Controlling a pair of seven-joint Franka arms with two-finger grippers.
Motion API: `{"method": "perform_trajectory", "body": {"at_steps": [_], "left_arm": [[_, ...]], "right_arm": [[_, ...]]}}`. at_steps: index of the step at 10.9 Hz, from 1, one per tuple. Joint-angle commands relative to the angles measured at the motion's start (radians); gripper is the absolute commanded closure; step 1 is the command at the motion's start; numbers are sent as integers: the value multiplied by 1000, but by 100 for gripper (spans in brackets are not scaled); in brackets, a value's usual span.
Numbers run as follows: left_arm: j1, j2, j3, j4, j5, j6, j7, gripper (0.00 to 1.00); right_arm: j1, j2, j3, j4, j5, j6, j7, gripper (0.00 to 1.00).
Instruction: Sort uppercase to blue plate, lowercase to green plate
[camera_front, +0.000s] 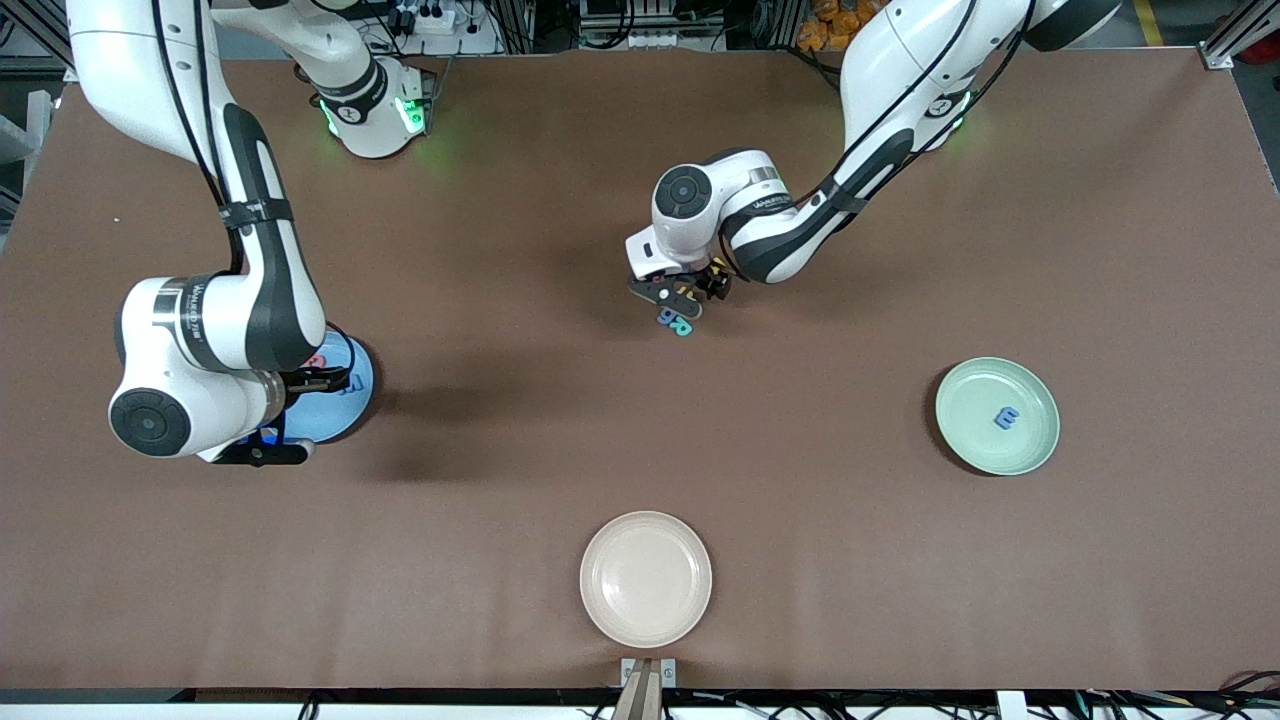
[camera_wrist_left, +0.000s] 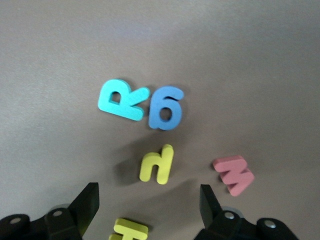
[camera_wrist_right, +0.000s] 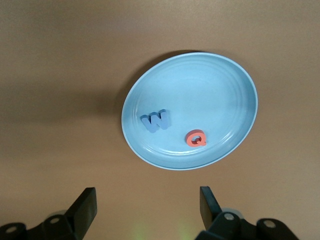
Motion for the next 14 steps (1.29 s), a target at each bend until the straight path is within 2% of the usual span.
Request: {"method": "perform_trajectory", "body": {"at_steps": [1, 9, 11, 14], "left_arm": [[-11, 13, 7, 17, 30, 14, -27, 14], [-39, 24, 27, 17, 41, 31, -27, 19], [-39, 26, 32, 17, 41, 32, -27, 28], [-40, 32, 32, 17, 41, 32, -27, 36]], "right_arm": [[-4, -16, 0, 7, 17, -16, 7, 9], [-4, -19, 1, 10, 18, -16, 5, 7], [-4, -19, 0, 10, 18, -16, 3, 7], [-6, -19, 0, 16, 18, -16, 3, 7]]}}
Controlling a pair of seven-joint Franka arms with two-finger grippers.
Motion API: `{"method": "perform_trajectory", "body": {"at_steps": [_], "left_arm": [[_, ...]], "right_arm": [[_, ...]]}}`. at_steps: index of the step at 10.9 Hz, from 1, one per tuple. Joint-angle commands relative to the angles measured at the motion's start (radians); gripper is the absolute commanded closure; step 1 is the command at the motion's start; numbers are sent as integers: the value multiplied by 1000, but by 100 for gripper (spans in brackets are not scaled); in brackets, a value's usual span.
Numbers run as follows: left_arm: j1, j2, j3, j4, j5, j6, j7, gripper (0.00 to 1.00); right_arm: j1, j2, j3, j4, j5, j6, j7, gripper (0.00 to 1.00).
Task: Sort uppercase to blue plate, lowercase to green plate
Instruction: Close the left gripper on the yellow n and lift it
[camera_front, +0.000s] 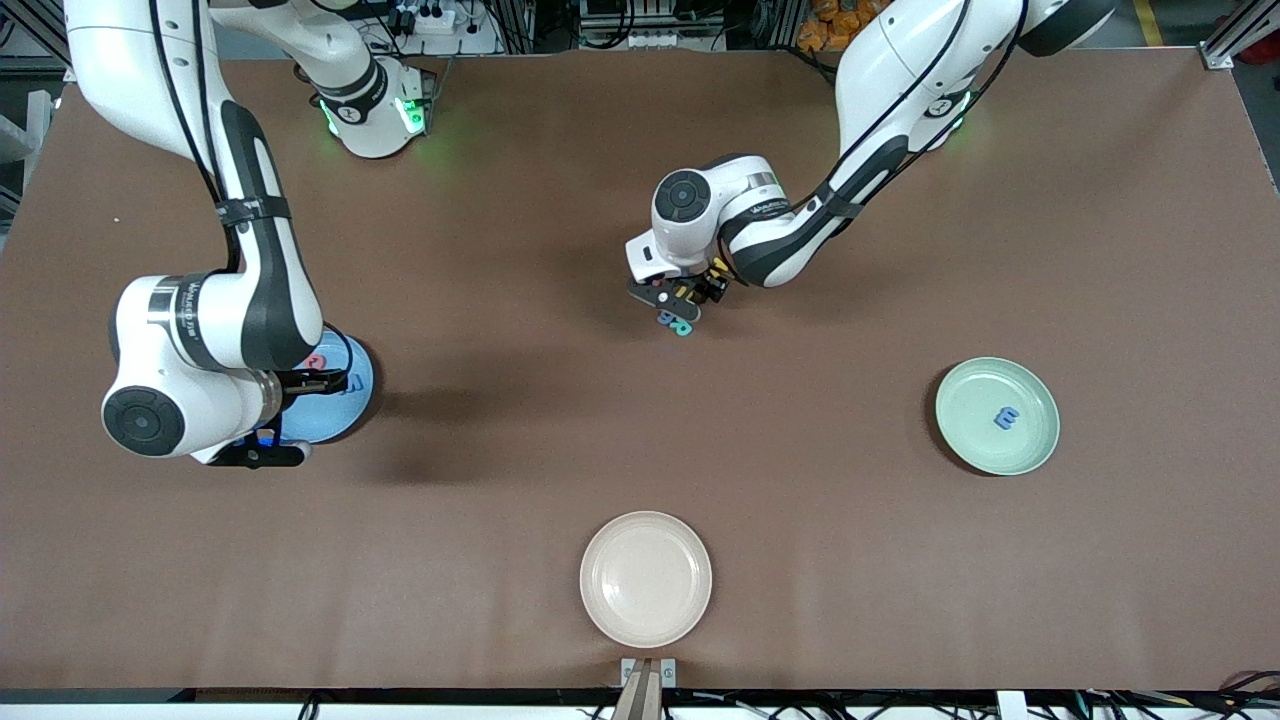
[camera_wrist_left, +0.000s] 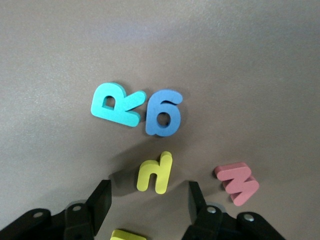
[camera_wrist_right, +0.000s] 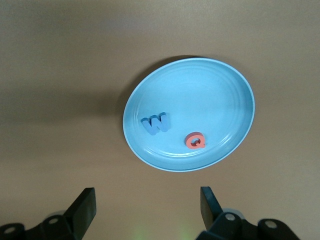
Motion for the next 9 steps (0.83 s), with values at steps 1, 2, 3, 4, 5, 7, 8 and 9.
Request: {"method": "perform_trajectory", "body": {"at_steps": [1, 2, 3, 4, 5, 7, 8, 9], "left_arm": [[-15, 13, 9, 13, 30, 9, -28, 41], [-15, 13, 9, 13, 30, 9, -27, 49], [-15, 13, 13, 13, 30, 9, -27, 59], [-15, 13, 13, 13, 30, 9, -28, 71], [-14, 13, 15, 15, 30, 9, -27, 82], [-14, 13, 16, 15, 30, 9, -27, 100], [-14, 13, 22, 13, 30, 9, -28, 100], [-14, 11, 24, 15, 30, 9, -28, 100]], "right_arm": [[-6, -17, 1, 5, 18, -16, 4, 7], [-6, -17, 1, 7, 18, -16, 4, 7], [-6, -17, 1, 12, 16, -16, 4, 7], [-6, -17, 1, 13, 18, -16, 4, 6], [-6, -17, 1, 13, 18, -16, 4, 6], [-6, -17, 1, 13, 16, -16, 4, 4], [-6, -16, 1, 15, 16, -16, 4, 3], [-6, -16, 1, 15, 16, -16, 4, 3]]}}
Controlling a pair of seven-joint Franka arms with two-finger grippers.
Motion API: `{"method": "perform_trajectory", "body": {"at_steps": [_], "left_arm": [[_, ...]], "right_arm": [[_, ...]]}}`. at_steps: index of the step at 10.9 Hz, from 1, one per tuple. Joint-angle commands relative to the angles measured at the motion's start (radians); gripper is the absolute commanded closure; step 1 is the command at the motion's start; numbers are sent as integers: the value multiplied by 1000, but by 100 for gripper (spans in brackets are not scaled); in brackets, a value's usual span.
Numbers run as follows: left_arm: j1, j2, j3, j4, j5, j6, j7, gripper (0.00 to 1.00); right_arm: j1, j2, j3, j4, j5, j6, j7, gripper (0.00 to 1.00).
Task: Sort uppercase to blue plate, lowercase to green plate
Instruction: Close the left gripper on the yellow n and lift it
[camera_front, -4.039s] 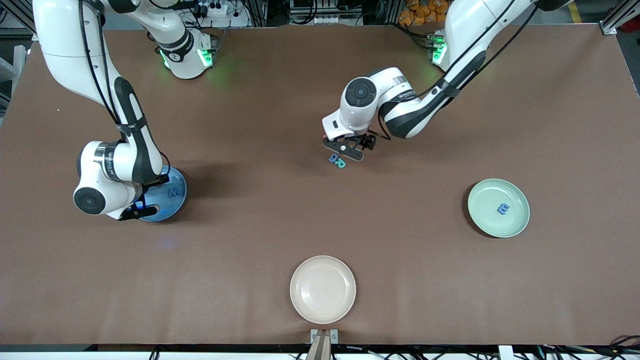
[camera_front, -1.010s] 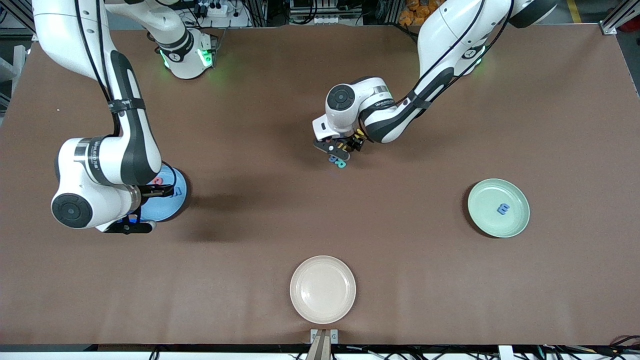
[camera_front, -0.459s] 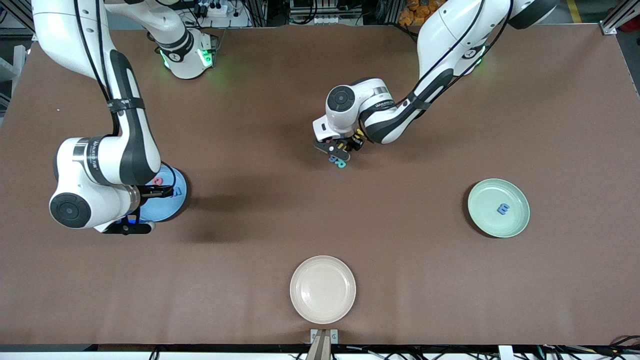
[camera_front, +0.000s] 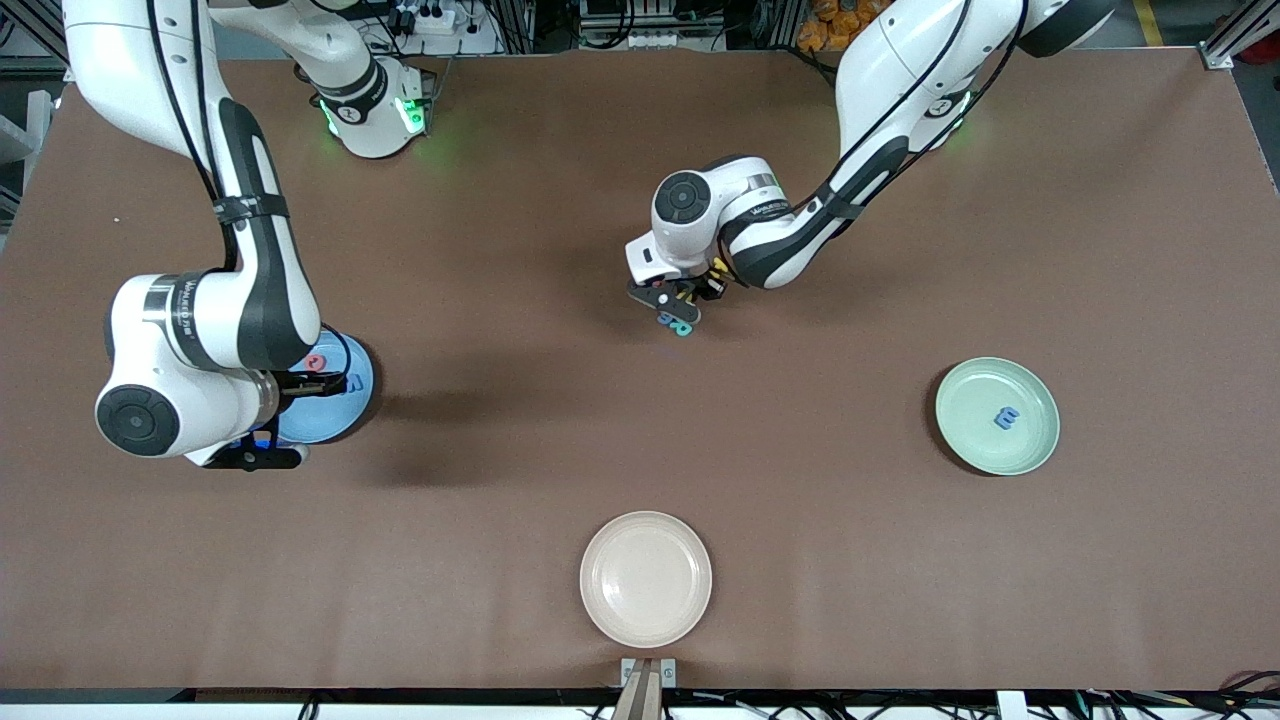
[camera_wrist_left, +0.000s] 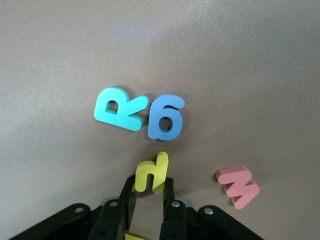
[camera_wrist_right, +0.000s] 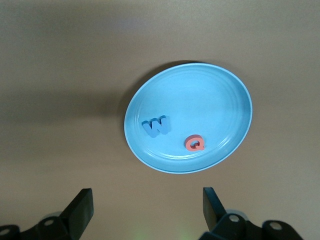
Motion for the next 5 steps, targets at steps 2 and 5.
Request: {"method": "perform_trajectory", "body": {"at_steps": [2, 5], "left_arm": [[-5, 2, 21, 7, 29, 10, -28, 100], [20, -79, 21, 4, 26, -4, -39, 100]], "right_arm": [[-4, -17, 2, 1, 16, -16, 4, 4], [-7, -17, 2, 5, 16, -16, 2, 3]]}}
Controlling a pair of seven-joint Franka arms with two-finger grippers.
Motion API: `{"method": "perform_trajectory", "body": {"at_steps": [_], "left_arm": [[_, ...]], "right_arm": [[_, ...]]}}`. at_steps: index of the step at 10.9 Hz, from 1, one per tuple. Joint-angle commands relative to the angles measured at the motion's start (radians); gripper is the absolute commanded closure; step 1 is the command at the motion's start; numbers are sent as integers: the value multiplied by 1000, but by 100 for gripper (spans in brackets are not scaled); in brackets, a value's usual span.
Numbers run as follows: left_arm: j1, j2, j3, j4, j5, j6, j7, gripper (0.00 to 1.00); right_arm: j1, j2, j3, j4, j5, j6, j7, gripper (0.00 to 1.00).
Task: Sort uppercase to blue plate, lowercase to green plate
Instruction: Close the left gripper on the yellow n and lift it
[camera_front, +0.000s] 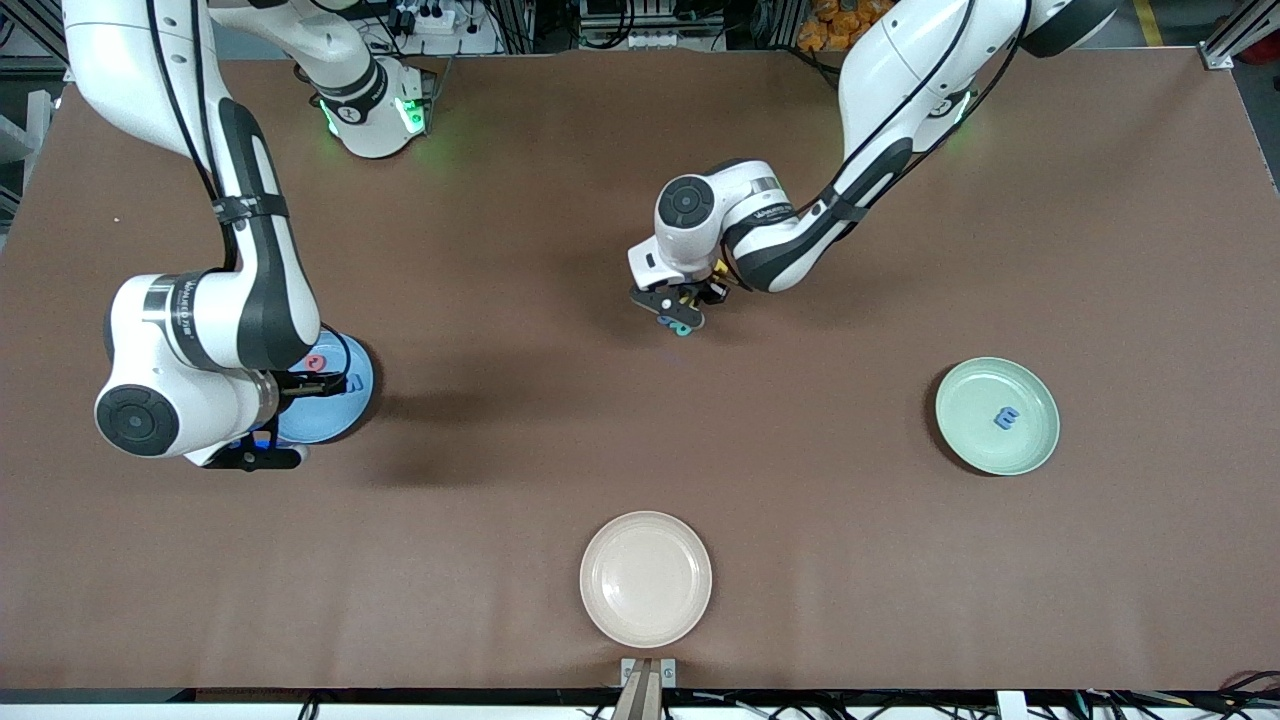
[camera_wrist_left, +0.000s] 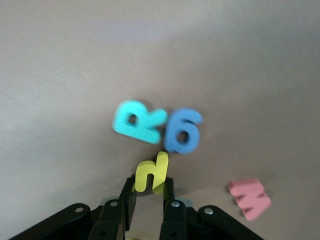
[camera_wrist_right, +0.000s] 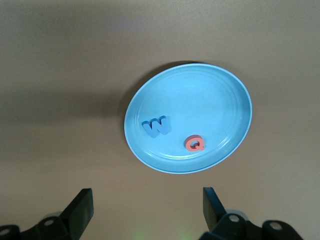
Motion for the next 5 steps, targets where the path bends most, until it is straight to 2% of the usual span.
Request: {"method": "perform_trajectory", "body": {"at_steps": [1, 3, 5], "left_arm": [[22, -110, 3, -13, 17, -12, -39, 100], [79, -188, -7, -10, 13, -79, -26, 100], [154, -257, -10, -10, 12, -86, -4, 100]], "right_arm": [[-5, -17, 2, 3, 16, -17, 4, 3], [1, -38, 4, 6, 16, -25, 11, 3], [22, -49, 8, 29, 18, -81, 28, 3]]}}
